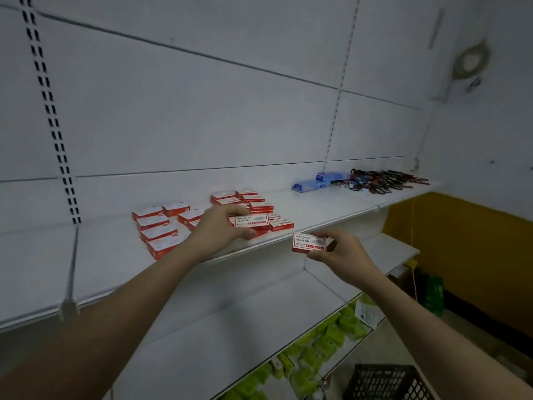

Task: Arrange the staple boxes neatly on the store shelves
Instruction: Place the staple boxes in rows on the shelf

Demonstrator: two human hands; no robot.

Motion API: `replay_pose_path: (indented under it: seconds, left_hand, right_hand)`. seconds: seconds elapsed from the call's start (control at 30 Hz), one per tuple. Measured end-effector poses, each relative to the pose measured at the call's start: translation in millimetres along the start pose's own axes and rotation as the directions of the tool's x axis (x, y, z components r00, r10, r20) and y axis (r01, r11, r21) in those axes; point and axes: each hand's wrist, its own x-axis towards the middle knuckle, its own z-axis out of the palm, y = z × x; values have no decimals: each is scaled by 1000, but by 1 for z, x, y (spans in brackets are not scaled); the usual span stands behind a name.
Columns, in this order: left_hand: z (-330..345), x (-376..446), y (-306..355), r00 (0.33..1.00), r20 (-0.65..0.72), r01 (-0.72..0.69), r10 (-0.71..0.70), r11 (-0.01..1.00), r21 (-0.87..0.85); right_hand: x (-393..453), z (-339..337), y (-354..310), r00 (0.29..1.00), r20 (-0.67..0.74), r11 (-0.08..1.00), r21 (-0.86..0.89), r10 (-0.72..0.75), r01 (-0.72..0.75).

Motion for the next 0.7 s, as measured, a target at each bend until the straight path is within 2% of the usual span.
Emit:
replay_pose_path:
  seconds: [0.17, 0.37, 0.57, 0.7]
  left_hand:
    - [14, 50, -12, 995, -60, 80, -77, 996, 39]
    - [21, 88, -17, 978, -121, 184, -167, 973, 143]
    - [38, 96, -16, 923, -256, 349, -288, 906, 240]
    - [49, 102, -11, 901, -262, 418, -345, 849, 323]
  right_hand:
    - [71, 7, 18, 997, 22, 997, 18, -78, 78]
    - [143, 29, 41, 978, 117, 982, 85, -175, 166]
    - [209, 39, 66, 938, 186, 935, 262, -292, 239]
    - [231, 45, 77, 907, 250, 921, 287, -339, 265]
